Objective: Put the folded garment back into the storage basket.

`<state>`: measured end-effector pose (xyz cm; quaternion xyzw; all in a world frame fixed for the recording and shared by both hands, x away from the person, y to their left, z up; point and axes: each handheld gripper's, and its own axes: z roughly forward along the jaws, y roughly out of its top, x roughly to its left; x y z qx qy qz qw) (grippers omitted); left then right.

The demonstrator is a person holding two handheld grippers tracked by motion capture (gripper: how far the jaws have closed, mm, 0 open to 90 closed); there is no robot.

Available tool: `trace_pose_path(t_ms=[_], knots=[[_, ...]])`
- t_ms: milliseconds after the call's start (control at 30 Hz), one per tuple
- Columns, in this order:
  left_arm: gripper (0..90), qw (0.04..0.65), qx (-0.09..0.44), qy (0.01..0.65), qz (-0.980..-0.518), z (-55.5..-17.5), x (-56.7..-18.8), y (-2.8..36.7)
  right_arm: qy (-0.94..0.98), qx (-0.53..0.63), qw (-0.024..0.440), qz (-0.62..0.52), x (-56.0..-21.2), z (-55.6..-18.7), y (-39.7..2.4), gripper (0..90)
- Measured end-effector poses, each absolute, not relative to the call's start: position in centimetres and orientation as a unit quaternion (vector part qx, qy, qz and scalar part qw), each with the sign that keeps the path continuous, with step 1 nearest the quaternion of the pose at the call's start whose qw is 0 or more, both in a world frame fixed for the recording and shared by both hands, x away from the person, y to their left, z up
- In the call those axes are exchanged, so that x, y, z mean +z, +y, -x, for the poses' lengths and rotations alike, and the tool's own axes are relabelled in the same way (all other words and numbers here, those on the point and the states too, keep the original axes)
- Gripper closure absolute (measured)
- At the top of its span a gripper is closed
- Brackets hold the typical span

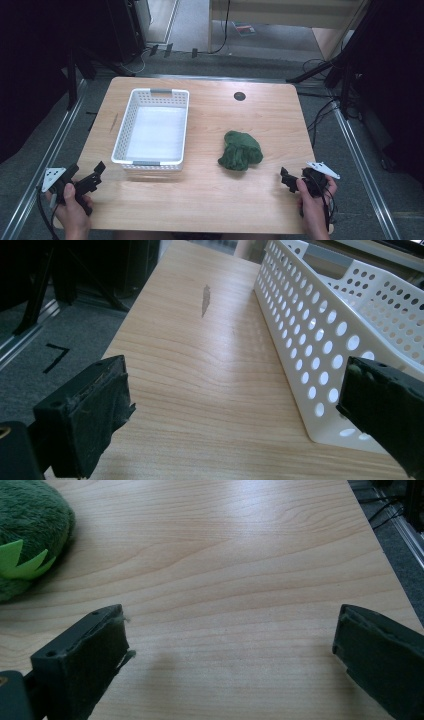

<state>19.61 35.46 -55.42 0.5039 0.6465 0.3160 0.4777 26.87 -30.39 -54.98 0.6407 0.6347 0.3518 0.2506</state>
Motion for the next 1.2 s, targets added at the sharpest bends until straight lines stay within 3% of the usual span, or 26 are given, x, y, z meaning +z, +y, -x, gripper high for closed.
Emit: trace_pose_path(t_ms=[367, 733, 1200], knots=[[0.6, 0.47, 0.333, 0.649, -0.497, -19.4, -54.8, 35.3, 0.633, 0.352, 0.249, -0.643, -55.0, -26.9, -30.4, 1.3], [0.6, 0.474, 0.337, 0.65, -0.489, -18.5, -50.1, 34.7, 0.633, 0.353, 0.248, -0.643, -55.0, -26.9, -30.4, 1.4], [0.6, 0.484, 0.32, 0.622, -0.526, -19.3, -46.8, 31.3, 0.634, 0.352, 0.25, -0.642, -55.0, -26.9, -30.4, 1.3]])
